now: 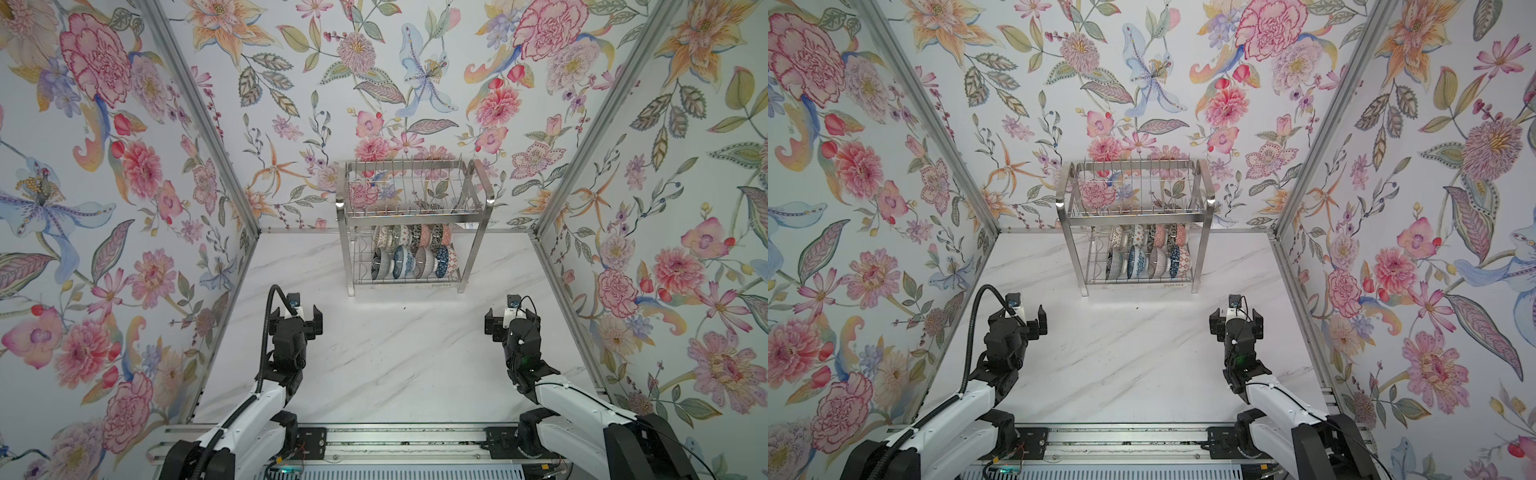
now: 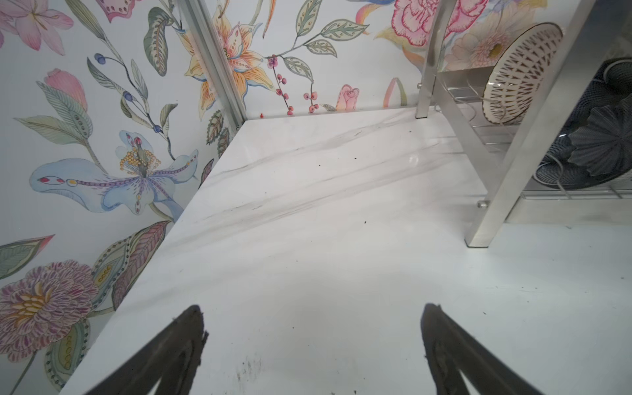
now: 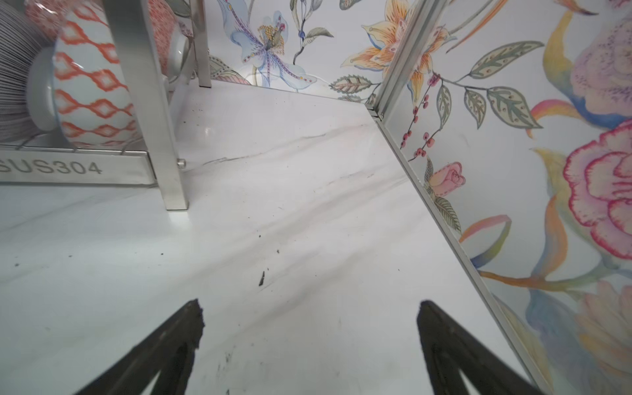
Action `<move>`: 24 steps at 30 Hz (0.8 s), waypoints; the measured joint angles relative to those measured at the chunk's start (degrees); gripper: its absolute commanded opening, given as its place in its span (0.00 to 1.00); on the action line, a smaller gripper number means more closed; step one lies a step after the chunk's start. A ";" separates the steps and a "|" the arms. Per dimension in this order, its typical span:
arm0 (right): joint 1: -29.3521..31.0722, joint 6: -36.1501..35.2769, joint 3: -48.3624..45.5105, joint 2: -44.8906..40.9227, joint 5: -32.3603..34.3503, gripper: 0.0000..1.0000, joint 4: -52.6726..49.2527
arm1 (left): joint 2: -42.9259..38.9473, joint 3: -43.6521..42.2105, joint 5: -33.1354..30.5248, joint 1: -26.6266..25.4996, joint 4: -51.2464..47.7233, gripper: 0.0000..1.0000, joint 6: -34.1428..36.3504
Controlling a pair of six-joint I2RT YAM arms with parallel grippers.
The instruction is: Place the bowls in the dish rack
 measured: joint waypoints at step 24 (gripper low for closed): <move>-12.87 2.29 6.58 26.51 -18.69 0.99 23.50 | 34.38 2.23 9.40 10.60 40.85 0.99 5.40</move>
